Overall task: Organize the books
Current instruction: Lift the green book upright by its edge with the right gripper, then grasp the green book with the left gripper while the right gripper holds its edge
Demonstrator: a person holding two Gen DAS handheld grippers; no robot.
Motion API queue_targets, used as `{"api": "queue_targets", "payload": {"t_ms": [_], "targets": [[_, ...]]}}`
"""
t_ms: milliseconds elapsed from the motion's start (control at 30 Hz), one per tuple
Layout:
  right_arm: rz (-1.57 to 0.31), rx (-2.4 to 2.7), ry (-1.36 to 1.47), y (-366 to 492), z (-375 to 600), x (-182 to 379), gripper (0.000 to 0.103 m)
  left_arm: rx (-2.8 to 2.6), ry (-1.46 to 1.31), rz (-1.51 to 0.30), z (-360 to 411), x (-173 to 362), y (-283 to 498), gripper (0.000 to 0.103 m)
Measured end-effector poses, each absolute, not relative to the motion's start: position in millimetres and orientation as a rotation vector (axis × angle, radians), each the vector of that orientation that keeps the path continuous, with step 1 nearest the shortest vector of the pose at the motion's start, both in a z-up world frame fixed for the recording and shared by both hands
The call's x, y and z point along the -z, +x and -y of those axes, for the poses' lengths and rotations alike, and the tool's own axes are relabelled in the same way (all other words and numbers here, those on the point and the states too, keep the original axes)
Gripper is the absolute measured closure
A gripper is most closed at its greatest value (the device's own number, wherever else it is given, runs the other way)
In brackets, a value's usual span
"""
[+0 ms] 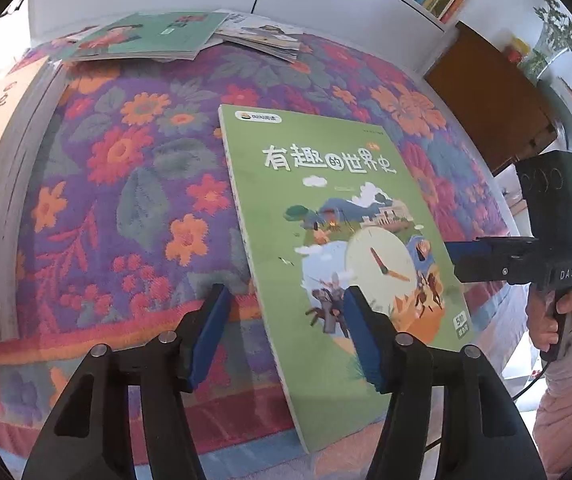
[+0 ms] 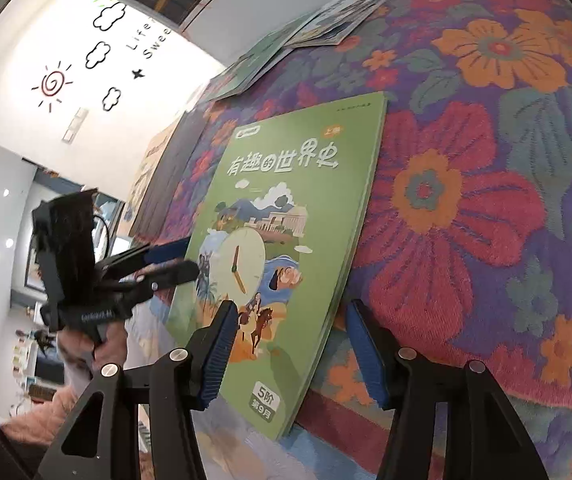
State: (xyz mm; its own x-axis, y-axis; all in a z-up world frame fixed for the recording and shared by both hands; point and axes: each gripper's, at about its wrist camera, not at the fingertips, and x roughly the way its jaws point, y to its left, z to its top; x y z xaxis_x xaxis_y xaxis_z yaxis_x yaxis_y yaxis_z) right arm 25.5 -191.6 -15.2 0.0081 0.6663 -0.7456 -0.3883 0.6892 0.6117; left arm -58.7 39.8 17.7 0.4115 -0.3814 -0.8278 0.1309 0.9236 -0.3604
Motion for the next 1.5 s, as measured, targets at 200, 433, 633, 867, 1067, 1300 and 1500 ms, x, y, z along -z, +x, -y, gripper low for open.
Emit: {"api": "queue_targets", "payload": {"t_ms": [200, 433, 633, 867, 1067, 1300, 1500], "targets": [[-1.341, -0.869, 0.300, 43.1, 190.5, 19.3, 0.052, 0.383, -0.234, -1.116, -39.7, -17.5, -48.7, 0.048], [-1.347, -0.915, 0.419, 61.7, 204.1, 28.4, 0.059, 0.431, -0.327, -1.123, -52.8, -15.3, -32.6, 0.051], [-1.351, -0.940, 0.413, 69.5, 202.9, 26.3, 0.060, 0.432, -0.345, -1.120, -58.7, -14.7, -26.8, 0.058], [-1.320, -0.901, 0.340, 74.0, 201.2, 23.0, 0.080, 0.424, -0.342, -1.108, -59.2, -14.6, -22.3, 0.059], [-1.281, -0.899, 0.384, 71.1, 211.4, 25.9, 0.083, 0.424, -0.360, -1.084, -62.9, -13.7, -17.9, 0.059], [-1.276, -0.865, 0.385, 60.9, 210.2, 22.3, 0.082, 0.381, -0.307, -1.078, -54.1, -16.4, -20.4, 0.059], [-1.260, -0.769, 0.272, 46.4, 193.4, 3.5, 0.077, 0.348, -0.316, -1.074, -52.7, -17.4, -20.1, 0.058]]}}
